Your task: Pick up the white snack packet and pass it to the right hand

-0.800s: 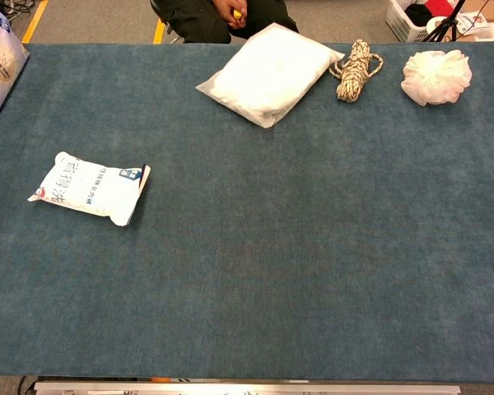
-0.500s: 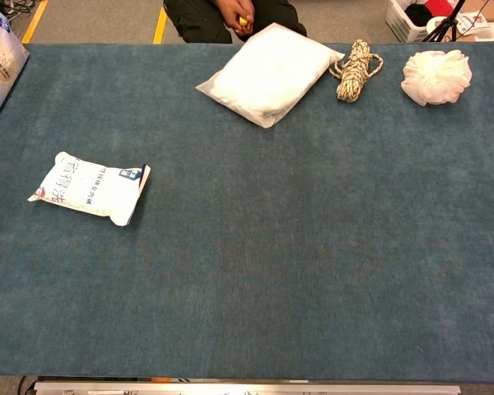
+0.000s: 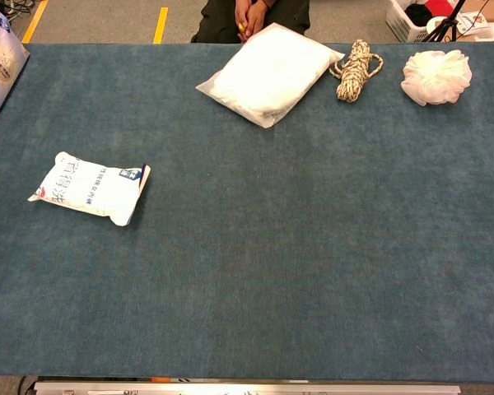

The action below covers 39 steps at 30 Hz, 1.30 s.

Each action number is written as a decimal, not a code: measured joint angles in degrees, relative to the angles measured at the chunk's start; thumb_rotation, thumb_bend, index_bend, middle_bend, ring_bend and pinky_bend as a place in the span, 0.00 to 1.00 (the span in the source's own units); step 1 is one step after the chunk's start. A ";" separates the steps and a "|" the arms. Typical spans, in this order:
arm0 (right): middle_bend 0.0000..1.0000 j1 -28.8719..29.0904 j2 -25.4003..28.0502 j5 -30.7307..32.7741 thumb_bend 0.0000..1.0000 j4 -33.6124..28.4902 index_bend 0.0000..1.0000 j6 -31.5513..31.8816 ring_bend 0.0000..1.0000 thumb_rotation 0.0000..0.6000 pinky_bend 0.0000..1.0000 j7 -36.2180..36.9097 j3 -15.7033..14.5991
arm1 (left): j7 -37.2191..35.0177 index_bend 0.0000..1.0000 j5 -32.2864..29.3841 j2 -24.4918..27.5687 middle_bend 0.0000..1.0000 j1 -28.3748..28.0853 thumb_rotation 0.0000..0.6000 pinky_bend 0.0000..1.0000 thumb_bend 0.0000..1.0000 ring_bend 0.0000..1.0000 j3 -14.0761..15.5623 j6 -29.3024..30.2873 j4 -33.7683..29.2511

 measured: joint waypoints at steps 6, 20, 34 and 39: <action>0.23 0.99 0.03 -0.01 0.24 0.59 0.03 -1.09 0.19 1.00 0.32 0.30 0.20 | -0.27 0.04 -0.64 -0.41 0.06 -4.55 1.00 0.17 0.19 0.11 0.30 -8.23 0.01; 0.23 1.26 -1.11 0.61 0.24 0.78 0.03 -1.83 0.19 1.00 0.32 -0.33 -0.61 | 2.20 0.02 -4.33 -9.00 0.01 -14.53 1.00 0.17 0.19 0.05 -0.56 -21.30 8.83; 0.23 1.13 -1.41 1.30 0.24 0.44 0.03 -1.94 0.19 1.00 0.32 -1.02 -0.97 | 5.57 0.04 -4.96 -12.73 0.02 -18.09 1.00 0.17 0.19 0.05 1.56 -25.55 14.96; 0.23 1.29 -1.64 1.43 0.24 0.64 0.03 -2.21 0.19 1.00 0.32 -1.01 -1.02 | 5.33 0.05 -6.13 -14.44 0.02 -18.37 1.00 0.17 0.19 0.05 1.72 -26.11 17.22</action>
